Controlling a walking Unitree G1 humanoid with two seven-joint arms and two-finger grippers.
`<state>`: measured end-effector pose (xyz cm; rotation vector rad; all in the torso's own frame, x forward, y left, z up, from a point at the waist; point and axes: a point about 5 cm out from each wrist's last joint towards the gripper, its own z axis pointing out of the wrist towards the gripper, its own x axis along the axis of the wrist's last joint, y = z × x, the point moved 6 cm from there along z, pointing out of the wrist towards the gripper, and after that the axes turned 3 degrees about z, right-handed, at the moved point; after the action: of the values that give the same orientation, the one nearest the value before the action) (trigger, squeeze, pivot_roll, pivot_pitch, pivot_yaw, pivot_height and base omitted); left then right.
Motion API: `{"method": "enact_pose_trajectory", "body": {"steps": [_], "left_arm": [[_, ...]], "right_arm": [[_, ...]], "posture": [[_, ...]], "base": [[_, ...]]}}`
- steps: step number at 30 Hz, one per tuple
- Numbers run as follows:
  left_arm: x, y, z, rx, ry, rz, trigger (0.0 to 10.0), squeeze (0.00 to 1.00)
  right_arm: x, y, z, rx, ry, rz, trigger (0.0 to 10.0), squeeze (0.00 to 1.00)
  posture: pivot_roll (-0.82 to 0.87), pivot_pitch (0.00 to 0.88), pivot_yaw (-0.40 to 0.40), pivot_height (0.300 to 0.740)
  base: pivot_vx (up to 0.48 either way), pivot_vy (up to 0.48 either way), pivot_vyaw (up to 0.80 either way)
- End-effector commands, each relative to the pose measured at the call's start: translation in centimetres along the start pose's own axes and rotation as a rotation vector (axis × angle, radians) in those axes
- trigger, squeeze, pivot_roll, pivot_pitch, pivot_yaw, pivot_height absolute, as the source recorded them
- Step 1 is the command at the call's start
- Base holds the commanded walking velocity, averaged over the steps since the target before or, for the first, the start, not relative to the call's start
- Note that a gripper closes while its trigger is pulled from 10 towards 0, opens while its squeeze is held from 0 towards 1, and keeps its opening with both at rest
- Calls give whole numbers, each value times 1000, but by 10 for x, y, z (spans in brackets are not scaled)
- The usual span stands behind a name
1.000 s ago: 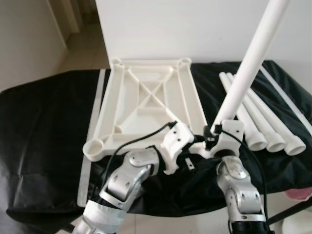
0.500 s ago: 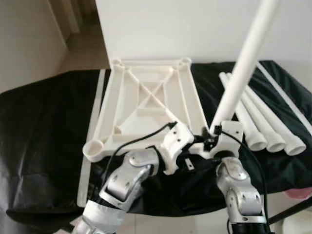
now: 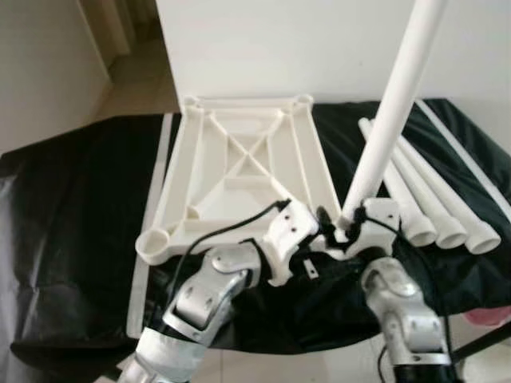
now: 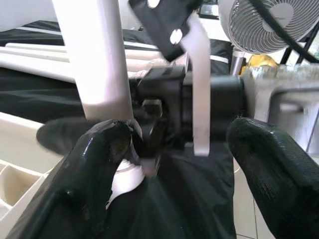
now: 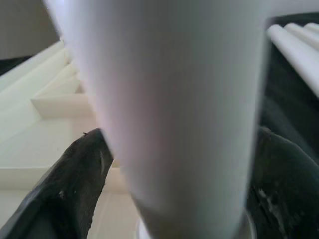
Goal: Building children table
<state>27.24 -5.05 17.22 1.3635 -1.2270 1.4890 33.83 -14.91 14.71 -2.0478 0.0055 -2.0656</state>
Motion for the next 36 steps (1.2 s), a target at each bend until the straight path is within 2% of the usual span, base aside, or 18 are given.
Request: {"method": "enact_pose_trajectory", "body": {"steps": [1,4,5,6,7,10,20,21,22,36], "left_arm": [[-2,4,-1,-16,-10,13,10000,0],[-5,6,-3,-36,-24,19,10000,0],[-6,7,-5,-46,-29,27,10000,0],[-6,7,-5,-46,-29,27,10000,0],[-7,7,-6,-56,-34,30,10000,0],[-8,7,-7,-63,-43,30,10000,0],[-6,7,-5,-54,-40,33,10000,0],[-6,7,-6,-50,-41,31,10000,0],[-7,7,-6,-46,-42,29,10000,0],[-7,7,-6,-44,-43,27,10000,0]], "right_arm": [[1,-2,2,63,4,0,10000,0],[2,0,3,139,-11,-52,10000,0],[1,-3,3,201,-24,-93,10000,0],[1,-3,3,201,-24,-93,10000,0],[-2,-6,3,285,-46,-137,10000,0],[-4,-7,6,360,-69,-177,10000,0],[-7,4,15,408,-103,-248,10000,0],[-10,7,14,415,-113,-256,6157,0],[-13,9,13,420,-124,-258,0,0],[-26,20,9,421,-170,-261,0,0]], "posture": [[-116,12,18,740],[-117,13,20,740],[-118,14,23,740],[-118,14,23,740],[-120,15,27,740],[-118,17,27,740],[-100,24,20,740],[-95,26,15,740],[-94,28,14,740],[-99,38,21,740]], "base": [[0,0,0],[0,0,0],[0,0,0],[0,0,0],[0,0,0],[0,0,0],[0,0,0],[0,0,0],[0,0,0],[0,0,0]]}}
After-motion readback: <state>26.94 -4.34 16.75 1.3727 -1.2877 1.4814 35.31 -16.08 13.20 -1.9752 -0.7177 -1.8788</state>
